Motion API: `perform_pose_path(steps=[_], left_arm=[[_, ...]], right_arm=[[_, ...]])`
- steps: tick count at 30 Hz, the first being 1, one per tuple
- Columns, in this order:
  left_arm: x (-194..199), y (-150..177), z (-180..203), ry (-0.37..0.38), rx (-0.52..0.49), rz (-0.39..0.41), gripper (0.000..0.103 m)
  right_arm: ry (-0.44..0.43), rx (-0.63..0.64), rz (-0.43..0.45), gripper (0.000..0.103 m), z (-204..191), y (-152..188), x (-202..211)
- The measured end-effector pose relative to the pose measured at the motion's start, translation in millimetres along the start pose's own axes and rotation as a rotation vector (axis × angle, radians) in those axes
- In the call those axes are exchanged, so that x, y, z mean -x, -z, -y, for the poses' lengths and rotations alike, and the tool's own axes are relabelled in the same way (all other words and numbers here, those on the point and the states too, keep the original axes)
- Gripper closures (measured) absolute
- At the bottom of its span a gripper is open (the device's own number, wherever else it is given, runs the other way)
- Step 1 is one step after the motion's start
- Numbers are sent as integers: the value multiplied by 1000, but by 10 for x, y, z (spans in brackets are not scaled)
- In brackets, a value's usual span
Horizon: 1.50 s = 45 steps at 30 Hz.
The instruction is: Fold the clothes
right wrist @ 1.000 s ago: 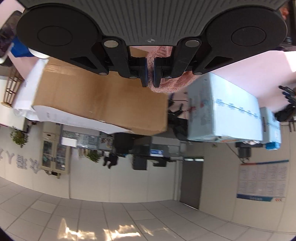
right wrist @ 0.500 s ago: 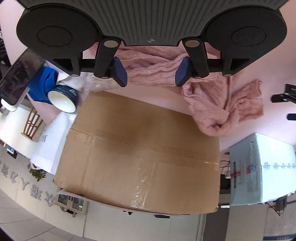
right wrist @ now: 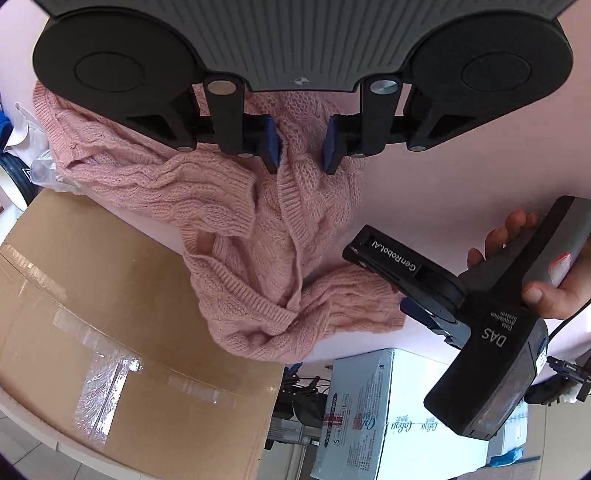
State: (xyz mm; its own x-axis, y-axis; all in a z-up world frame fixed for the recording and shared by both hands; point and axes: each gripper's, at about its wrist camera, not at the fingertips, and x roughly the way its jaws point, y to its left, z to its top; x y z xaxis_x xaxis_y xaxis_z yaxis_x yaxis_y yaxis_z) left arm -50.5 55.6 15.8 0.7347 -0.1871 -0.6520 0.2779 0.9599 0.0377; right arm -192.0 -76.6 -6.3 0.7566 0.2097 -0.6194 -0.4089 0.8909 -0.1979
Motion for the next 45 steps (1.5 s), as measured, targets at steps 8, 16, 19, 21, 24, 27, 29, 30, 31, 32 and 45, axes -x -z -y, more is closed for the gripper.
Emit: perform_pose_path(steps=[8,16,19,21,24,27,29,30,31,32,45], left_arm=[[129,22,-15,-44,67,-7,94],[283,19,-447,106,283,-53,94],[406,-12,-556,54,281,-22,94],[514,-44,-633,60,300,-6,94],[735,-96,-716,58,303,36,94],[935,-120,-781,58,292,68,94],[1046,-104,-833,86,298,76,94],[1098,-86,-863,106,302,73,94],[1153,-61,-891,124,305,69,94],[1192,-40,-911,135,306,67,94],[1821,684,-1061,169,214,-11,94]], right_arm=[[8,3,35,96,-63,1,122],[32,-69,143,97,161,-103,470],[37,-92,192,97,277,-158,665],[51,-89,220,97,290,-182,823],[51,-67,234,97,256,-177,1012],[31,-46,222,97,203,-135,1161],[-14,-51,219,97,194,-100,1257],[-27,-49,221,97,186,-81,1299],[-35,-45,222,97,178,-59,1335],[-48,-42,220,97,174,-28,1376],[-219,-68,44,97,187,447,1485]])
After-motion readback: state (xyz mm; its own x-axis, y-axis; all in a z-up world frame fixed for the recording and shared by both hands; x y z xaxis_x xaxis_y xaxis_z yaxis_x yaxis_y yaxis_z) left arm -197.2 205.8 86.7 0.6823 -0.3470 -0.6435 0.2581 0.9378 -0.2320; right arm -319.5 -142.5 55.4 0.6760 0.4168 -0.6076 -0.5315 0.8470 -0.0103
